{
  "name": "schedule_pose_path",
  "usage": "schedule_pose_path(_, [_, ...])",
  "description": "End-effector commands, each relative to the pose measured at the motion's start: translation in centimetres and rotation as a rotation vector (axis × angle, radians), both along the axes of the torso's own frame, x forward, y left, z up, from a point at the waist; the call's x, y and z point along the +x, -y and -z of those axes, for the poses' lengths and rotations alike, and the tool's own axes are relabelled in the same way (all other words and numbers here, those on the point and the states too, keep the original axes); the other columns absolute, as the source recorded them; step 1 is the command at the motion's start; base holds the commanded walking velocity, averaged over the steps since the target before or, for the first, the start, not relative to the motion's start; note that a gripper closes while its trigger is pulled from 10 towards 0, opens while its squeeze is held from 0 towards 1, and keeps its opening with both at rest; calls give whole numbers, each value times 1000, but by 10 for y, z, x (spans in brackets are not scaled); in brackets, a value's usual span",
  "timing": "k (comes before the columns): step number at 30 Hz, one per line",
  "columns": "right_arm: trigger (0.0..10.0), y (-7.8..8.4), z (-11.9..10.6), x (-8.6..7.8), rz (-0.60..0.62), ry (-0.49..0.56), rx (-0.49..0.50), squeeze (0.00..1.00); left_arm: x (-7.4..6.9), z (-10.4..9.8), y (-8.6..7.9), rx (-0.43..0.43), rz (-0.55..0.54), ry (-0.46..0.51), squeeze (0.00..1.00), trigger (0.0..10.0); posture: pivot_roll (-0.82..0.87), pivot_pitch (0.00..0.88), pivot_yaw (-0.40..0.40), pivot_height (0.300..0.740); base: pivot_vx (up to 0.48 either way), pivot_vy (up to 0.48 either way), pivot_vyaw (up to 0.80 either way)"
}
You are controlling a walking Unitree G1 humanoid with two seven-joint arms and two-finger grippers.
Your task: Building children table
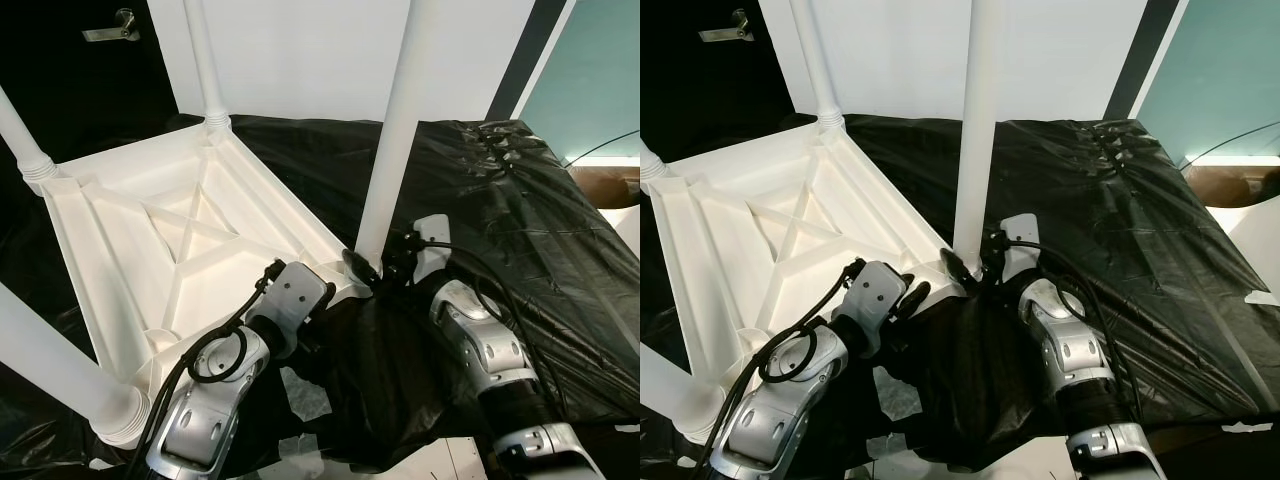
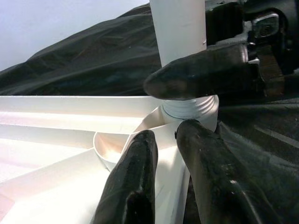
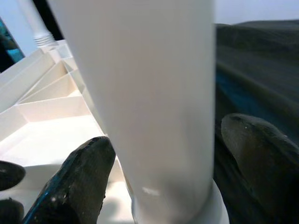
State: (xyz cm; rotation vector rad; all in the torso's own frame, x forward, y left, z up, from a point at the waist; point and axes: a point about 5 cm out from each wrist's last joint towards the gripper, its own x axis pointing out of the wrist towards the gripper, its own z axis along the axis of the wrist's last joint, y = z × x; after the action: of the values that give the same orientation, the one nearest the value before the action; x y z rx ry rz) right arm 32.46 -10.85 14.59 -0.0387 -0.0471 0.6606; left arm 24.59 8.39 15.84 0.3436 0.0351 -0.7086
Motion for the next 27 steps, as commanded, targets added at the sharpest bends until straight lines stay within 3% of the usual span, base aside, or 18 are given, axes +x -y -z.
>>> schedule_pose_path(1, [10000, -1, 2, 0, -17, -1, -8, 0, 2, 3, -1, 9, -16, -4, 0, 10000, 106, 3, -56, 740, 0, 0, 0])
schedule_pose_path(5, [10000, -9, 1, 11, -161, -8, -100, 0, 3, 1, -1, 12, -23, 10, 0, 10000, 117, 3, -61, 740, 0, 0, 0])
schedule_pose_path(8, [10000, -10, 2, 12, -183, -7, -129, 0, 3, 0, -2, 11, -26, 12, 0, 10000, 117, 3, -61, 740, 0, 0, 0])
schedule_pose_path(9, [9020, -9, 4, 13, -191, -9, -166, 0, 2, 0, -2, 11, -29, 14, 0, 10000, 124, 3, -65, 740, 0, 0, 0])
schedule_pose_path(10, [1451, -7, 7, 15, -186, -10, -207, 0, 2, 1, -3, 14, -36, 12, 0, 10000, 129, 3, -68, 740, 0, 0, 0])
schedule_pose_path(11, [1451, -7, 7, 15, -186, -10, -207, 0, 2, 1, -3, 14, -36, 12, 0, 10000, 129, 3, -68, 740, 0, 0, 0])
schedule_pose_path(12, [0, -4, 9, 16, -190, -15, -228, 0, 2, 3, -4, 24, -46, 7, 0, 10000, 132, 5, -71, 740, 0, 0, 0])
schedule_pose_path(27, [0, -1, 11, 18, -176, -8, -253, 0, 0, 7, -4, 31, -49, -6, 0, 10000, 124, 24, -79, 740, 0, 0, 0])
